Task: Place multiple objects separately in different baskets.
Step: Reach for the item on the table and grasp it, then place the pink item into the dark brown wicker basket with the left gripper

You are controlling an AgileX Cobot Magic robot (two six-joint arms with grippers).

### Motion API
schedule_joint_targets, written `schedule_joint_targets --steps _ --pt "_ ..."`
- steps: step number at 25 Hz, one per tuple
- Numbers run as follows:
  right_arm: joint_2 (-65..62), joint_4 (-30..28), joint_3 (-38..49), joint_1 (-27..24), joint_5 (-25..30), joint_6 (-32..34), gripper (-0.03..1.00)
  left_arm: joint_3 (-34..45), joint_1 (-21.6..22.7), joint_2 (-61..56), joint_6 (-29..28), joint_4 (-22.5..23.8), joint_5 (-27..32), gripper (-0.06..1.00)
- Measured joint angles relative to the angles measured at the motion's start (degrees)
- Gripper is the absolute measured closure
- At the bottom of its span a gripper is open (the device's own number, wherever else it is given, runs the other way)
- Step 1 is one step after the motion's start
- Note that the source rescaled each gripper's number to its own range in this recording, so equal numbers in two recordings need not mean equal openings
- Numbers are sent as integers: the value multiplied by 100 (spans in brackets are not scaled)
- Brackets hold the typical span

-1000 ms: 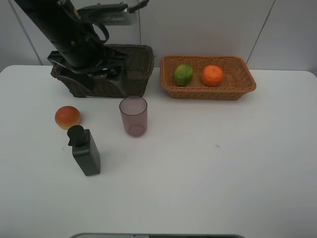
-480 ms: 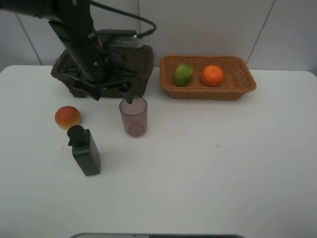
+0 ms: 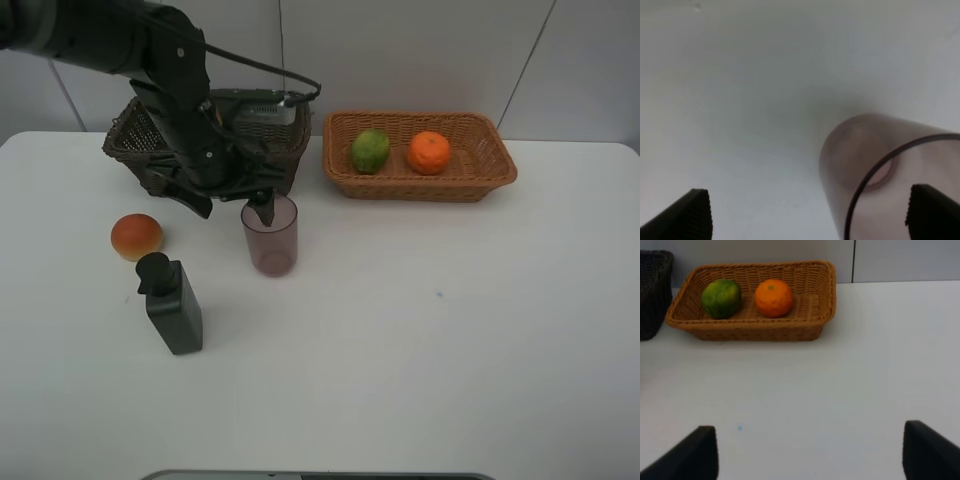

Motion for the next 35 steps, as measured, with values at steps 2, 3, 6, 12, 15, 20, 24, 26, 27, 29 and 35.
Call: schedule_joint_targets --steps 2,3,6,12,15,20,24,26,27,29,35 --pt "0 0 0 0 0 0 42 0 0 88 0 0 -41 -6" --pt "0 0 0 0 0 0 42 0 0 131 0 0 -84 -6" --pt "0 0 0 0 0 0 42 0 0 241 -4 0 -195 -6" --pt "0 0 0 0 0 0 42 0 0 395 -4 0 -440 -6" --pt "0 0 0 0 0 0 42 0 0 464 2 0 -463 -6" --pt "0 0 0 0 0 0 42 0 0 662 14 0 -458 4" --pt "0 0 0 0 0 0 42 0 -5 731 18 0 -410 71" --pt "0 0 0 0 0 0 42 0 -5 731 18 0 -410 94" --pt "0 0 0 0 0 0 42 0 -5 731 18 0 -410 94" --pt "0 0 0 0 0 0 42 0 -5 731 18 0 -410 94" --pt "0 0 0 0 0 0 42 0 -5 731 18 0 -410 94"
